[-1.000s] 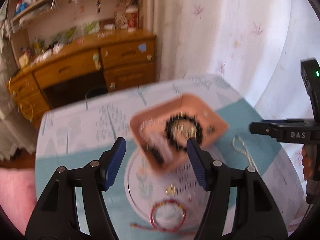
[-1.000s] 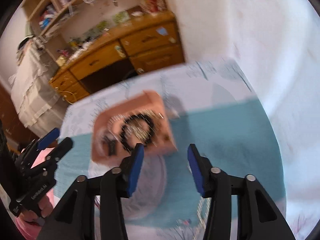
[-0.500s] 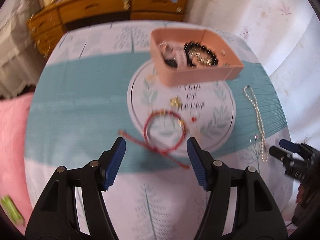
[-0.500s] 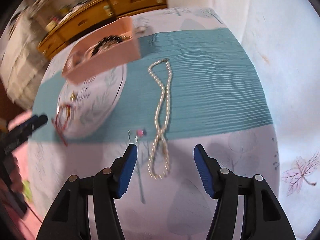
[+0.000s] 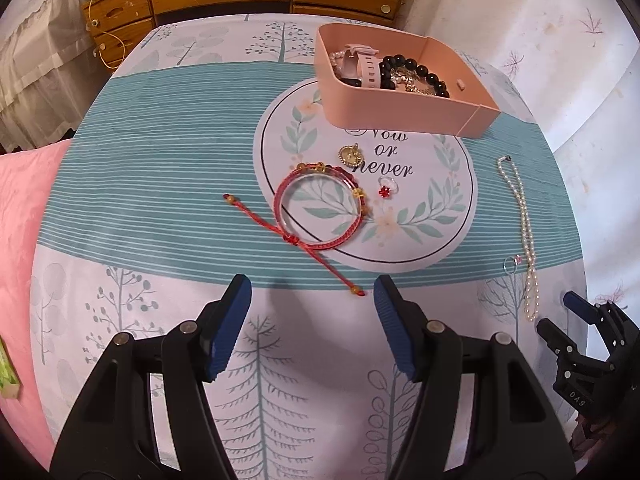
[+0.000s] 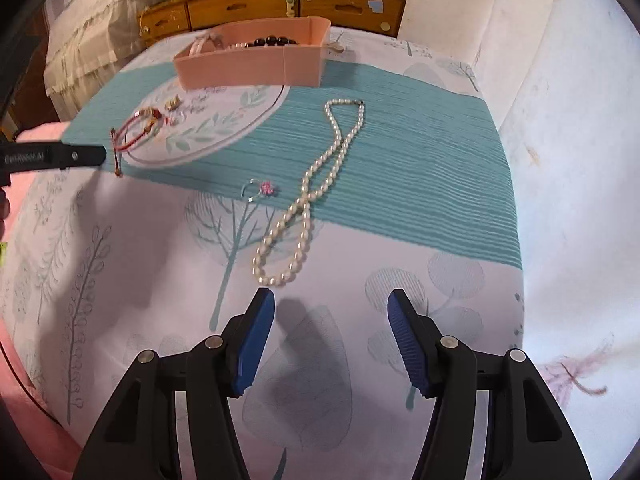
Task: Organize jewelry
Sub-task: 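Move the right gripper over the pearl necklace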
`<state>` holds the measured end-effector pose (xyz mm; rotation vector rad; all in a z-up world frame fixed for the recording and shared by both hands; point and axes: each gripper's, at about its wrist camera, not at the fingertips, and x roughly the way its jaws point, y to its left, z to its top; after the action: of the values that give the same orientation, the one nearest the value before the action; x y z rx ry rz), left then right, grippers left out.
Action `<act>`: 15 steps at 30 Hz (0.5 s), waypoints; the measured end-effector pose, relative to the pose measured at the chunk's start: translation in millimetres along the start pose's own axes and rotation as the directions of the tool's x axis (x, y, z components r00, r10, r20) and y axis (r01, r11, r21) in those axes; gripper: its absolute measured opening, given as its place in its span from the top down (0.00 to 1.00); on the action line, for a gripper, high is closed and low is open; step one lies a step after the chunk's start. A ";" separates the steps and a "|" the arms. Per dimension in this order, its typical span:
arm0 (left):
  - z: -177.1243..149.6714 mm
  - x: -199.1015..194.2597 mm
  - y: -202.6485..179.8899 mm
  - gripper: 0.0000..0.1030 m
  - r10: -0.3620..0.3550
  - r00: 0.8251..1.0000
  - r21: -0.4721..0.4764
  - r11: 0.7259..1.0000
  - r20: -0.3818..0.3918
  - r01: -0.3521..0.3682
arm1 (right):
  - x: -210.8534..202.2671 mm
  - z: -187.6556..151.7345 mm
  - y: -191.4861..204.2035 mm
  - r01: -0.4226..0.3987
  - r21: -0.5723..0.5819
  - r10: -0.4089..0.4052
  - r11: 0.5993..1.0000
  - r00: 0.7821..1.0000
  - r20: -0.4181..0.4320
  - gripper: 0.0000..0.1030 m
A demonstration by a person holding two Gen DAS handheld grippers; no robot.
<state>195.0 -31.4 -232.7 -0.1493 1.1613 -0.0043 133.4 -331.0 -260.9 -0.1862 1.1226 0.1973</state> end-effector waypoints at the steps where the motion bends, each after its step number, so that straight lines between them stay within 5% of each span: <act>1: 0.1 0.9 -1.4 0.41 0.006 1.000 -0.001 1.000 0.001 -0.006 | 3.0 3.2 -2.3 -0.013 0.002 0.013 1.000 1.000 0.002 0.42; 15: 8.2 12.9 -2.3 0.41 0.035 0.999 -0.043 0.998 0.004 -0.035 | 39.7 51.2 -9.0 -0.050 -0.048 0.055 0.998 0.993 0.105 0.37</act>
<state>207.9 -33.7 -241.0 -0.1672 1.1592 0.0521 196.9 -324.6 -274.8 -0.1848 1.0180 0.2770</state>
